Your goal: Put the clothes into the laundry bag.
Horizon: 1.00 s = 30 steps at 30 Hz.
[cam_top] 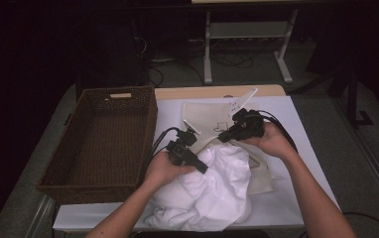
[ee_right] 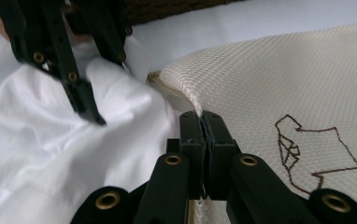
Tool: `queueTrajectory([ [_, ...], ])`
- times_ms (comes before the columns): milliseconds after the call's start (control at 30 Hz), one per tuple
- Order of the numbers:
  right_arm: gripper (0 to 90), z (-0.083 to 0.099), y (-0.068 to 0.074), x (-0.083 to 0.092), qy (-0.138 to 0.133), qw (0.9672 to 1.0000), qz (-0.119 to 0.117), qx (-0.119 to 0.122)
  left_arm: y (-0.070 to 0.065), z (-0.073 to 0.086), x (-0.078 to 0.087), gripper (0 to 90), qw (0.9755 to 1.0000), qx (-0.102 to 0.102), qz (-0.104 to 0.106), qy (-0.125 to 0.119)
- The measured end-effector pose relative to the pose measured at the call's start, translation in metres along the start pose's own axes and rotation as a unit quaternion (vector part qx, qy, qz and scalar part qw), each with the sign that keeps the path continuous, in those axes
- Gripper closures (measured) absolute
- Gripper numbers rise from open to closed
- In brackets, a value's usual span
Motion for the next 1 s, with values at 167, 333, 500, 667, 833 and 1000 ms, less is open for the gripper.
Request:
queueTrajectory([
  [167,87.8,0.0,0.002,-0.003,0.005,1.0,-0.007,0.001,-0.011,-0.014,0.001,65.9,0.9997,-0.001,0.011,-0.021],
  [333,88.0,-0.003,0.006,-0.003,-0.001,0.9999,-0.013,0.005,0.001,-0.021,-0.007,65.9,0.999,0.007,-0.029,-0.034],
  [500,87.9,0.003,0.003,-0.008,0.018,0.9997,-0.013,-0.007,0.022,-0.014,-0.008,62.4,0.9962,0.056,-0.025,-0.062],
  [667,87.7,0.003,0.002,-0.01,0.014,0.9998,-0.013,-0.008,0.015,-0.012,0.001,52.5,0.9973,0.046,-0.021,-0.054],
  [833,87.6,0.003,0.002,-0.008,0.012,0.9999,-0.008,-0.008,0.006,-0.012,0.014,46.6,0.9982,0.032,-0.016,-0.049],
  [1000,87.5,0.003,0.002,-0.005,0.011,0.9999,-0.002,-0.007,0.002,-0.012,0.021,44.6,0.9985,0.023,-0.017,-0.047],
])
Point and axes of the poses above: each handheld gripper's, and its own axes: x roughly backward along the jaws, z roughly out of its underside, y roughly to its left, the point moved 5 cm from there along -x, roughly forward along the jaws, and after that the axes turned 1 degree about y, right-handed, at the moved point
